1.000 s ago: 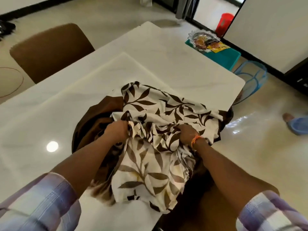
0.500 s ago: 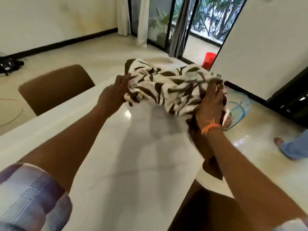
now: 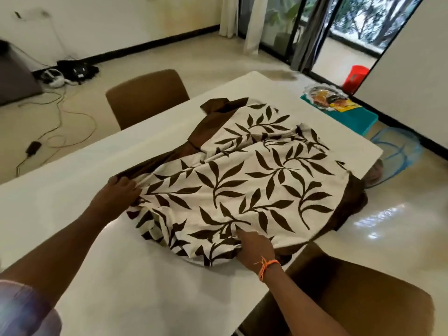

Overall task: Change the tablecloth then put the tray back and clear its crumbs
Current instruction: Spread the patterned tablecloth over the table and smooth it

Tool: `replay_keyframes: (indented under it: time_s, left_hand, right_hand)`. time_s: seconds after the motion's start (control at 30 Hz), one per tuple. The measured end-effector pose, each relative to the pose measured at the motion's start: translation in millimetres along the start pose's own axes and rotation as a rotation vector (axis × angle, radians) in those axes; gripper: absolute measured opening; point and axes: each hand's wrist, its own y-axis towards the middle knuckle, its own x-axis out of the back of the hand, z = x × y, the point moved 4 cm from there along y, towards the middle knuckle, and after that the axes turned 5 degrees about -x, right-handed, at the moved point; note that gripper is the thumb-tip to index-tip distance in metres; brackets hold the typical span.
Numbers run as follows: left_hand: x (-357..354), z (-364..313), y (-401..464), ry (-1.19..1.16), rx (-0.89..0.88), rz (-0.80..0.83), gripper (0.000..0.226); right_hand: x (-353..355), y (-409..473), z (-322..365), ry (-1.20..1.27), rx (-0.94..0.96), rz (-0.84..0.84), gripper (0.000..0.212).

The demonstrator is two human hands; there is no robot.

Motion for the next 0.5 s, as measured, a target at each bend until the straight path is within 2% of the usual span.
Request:
replay_keyframes:
  time_s: [0.17, 0.23, 0.3, 0.37, 0.47, 0.5]
  left_hand:
    - [-52, 12, -75, -0.050, 0.111, 0.213, 0.032]
    - [-77, 16, -104, -0.055, 0.175, 0.205, 0.033]
    - [-104, 23, -134, -0.052, 0.226, 0.261, 0.045]
    - [-128, 32, -168, -0.116, 0.285, 0.262, 0.045]
    - [-136, 15, -207, -0.482, 0.466, 0.188, 0.035]
    - [-120, 4, -212, -0.758, 0.480, 0.193, 0.033]
  right_hand:
    - [-33, -32, 57, -0.051, 0.052, 0.063, 0.040]
    - [-46, -48, 82, -0.052, 0.030, 0.062, 0.038]
    - [-51, -67, 106, -0.033, -0.011, -0.014, 0.036]
    - [-50, -89, 134, -0.052, -0.095, -0.159, 0.030]
    - [-56, -119, 169, 0.040, -0.254, -0.334, 0.018]
    - [-58, -127, 182, 0.143, -0.279, -0.342, 0.014]
